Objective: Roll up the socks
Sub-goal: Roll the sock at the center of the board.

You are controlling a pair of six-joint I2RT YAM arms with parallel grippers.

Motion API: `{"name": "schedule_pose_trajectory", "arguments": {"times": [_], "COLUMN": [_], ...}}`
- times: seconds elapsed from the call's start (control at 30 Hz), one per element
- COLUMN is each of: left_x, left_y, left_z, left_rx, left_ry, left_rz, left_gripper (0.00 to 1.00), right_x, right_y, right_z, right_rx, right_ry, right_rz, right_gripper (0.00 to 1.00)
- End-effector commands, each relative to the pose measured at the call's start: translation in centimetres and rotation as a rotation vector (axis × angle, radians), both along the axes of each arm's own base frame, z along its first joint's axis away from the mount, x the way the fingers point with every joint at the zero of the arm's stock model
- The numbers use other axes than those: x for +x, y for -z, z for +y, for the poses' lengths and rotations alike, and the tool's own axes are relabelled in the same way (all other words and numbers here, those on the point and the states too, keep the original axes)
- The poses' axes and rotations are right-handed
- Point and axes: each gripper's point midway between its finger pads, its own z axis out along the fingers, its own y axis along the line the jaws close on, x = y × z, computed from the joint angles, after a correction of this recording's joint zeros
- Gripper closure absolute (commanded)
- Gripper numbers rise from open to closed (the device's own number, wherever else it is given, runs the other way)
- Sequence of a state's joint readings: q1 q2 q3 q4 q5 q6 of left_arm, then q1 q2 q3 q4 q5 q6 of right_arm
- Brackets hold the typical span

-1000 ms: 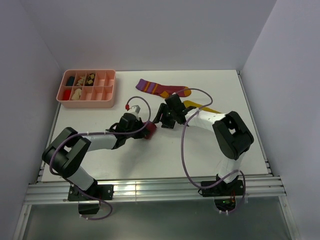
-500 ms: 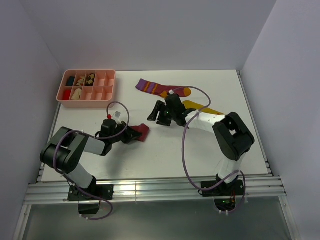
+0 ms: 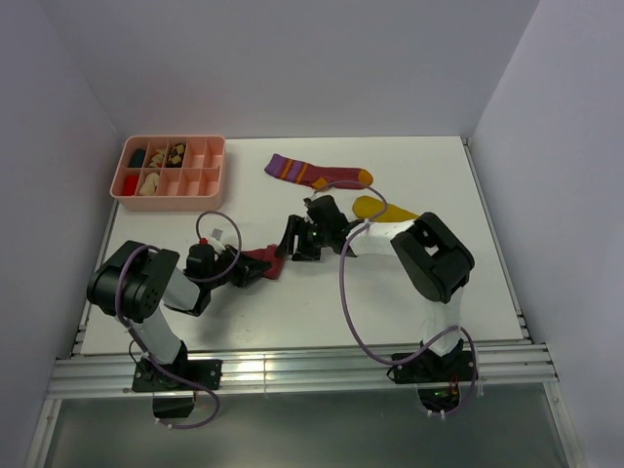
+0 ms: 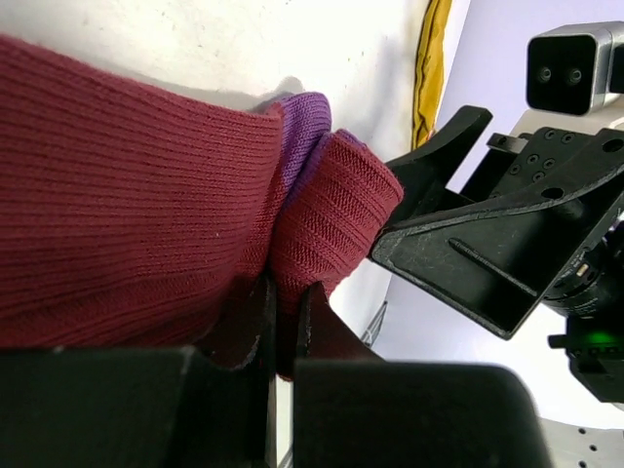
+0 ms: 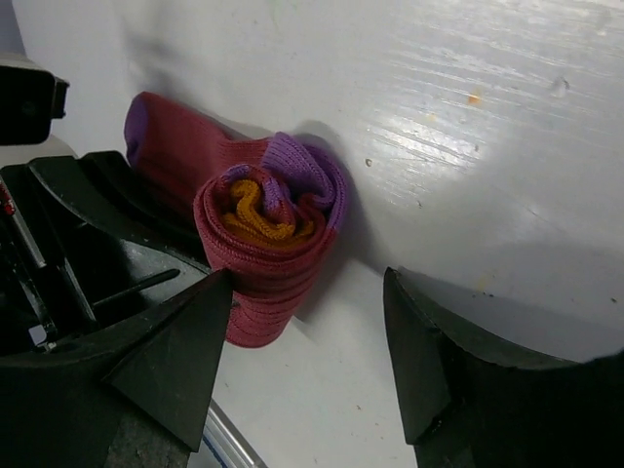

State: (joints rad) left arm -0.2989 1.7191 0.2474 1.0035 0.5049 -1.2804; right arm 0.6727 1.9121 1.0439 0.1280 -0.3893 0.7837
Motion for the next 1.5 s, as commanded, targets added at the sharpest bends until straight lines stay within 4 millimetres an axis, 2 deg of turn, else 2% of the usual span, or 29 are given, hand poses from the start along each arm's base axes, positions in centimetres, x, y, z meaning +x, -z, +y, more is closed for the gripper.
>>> {"name": "schedule_pose_trajectory", "arguments": {"times": [0.0,0.2,0.5,0.6,0.63,0.67,0.73,0.77,0.8,0.87,0.9,0.93,0.97,1.07,1.1,1.17,1.2,1.27,1.3,1.37,1.4,1.47], "left_x": [-2.6,-2.7,-2.7,-2.8,-2.6,-2.7,-2.1,-2.4,-1.6,-1.1,-1.4,-0.6,-0.1,1.2,2.3,2.9,4.1,4.9,5.4,5.9,6.5,6.7], "left_y": [4.0,4.2,4.1,4.3,4.3,4.5,4.0,4.5,4.2,3.7,4.1,3.8,2.9,1.7,0.7,0.1,-1.3,-2.0,-3.1,-3.5,-4.5,-4.7], "left_z": [1.2,1.4,1.3,1.3,1.2,1.3,1.3,1.5,1.5,1.7,2.0,2.3,2.4,3.2,3.1,3.4,3.1,3.1,2.0,1.2,0.2,-1.1], "left_rx": [0.066,0.069,0.07,0.072,0.075,0.086,0.105,0.138,0.158,0.199,0.225,0.248,0.263,0.36,0.383,0.468,0.489,0.564,0.593,0.638,0.676,0.72], "left_ry": [-0.02,-0.025,-0.018,-0.007,-0.004,-0.004,0.006,0.02,0.013,0.021,0.021,0.006,-0.002,-0.001,-0.004,0.011,0.007,0.01,0.041,0.064,0.076,0.121], "left_rz": [0.163,0.171,0.166,0.164,0.159,0.166,0.131,0.148,0.128,0.094,0.12,0.101,0.07,-0.001,-0.038,-0.086,-0.133,-0.17,-0.225,-0.256,-0.311,-0.36], "left_gripper": [0.99,0.99,0.99,0.99,0.98,0.96,0.86,0.8,0.67,0.55,0.51,0.45,0.42,0.38,0.37,0.37,0.35,0.33,0.32,0.32,0.32,0.32], "right_x": [0.1,0.4,0.4,0.3,0.3,0.3,0.5,0.6,0.8,1.1,1.5,1.8,2.2,2.6,3.0,3.3,3.7,4.2,4.0,4.3,3.8,4.0], "right_y": [-0.7,-0.3,1.2,1.3,1.2,1.1,1.1,1.1,1.0,0.8,1.1,1.2,0.9,1.7,1.5,1.9,1.8,1.9,2.0,2.1,2.3,2.3], "right_z": [1.6,2.9,3.9,4.3,4.4,4.4,4.1,3.8,3.5,2.8,2.2,1.7,1.1,-1.3,-1.6,-3.4,-3.8,-5.1,-5.9,-7.4,-8.1,-9.4], "right_rx": [0.056,0.085,0.098,0.121,0.124,0.123,0.102,0.081,0.071,0.045,0.016,-0.008,-0.035,-0.163,-0.184,-0.261,-0.283,-0.344,-0.377,-0.437,-0.468,-0.528], "right_ry": [-0.069,-0.112,-0.151,-0.177,-0.181,-0.187,-0.189,-0.179,-0.174,-0.159,-0.137,-0.126,-0.118,-0.079,-0.07,-0.027,-0.008,0.044,0.058,0.12,0.13,0.177], "right_rz": [-0.037,-0.019,0.008,0.013,0.011,0.001,-0.018,-0.023,-0.034,-0.049,-0.061,-0.069,-0.097,-0.09,-0.099,-0.087,-0.088,-0.079,-0.056,-0.035,-0.008,0.003], "right_gripper": [0.3,0.33,0.56,0.7,0.82,0.89,1.0,1.0,1.0,1.0,1.0,1.0,1.0,1.0,1.0,1.0,1.0,1.0,1.0,1.0,1.0,1.0]}}
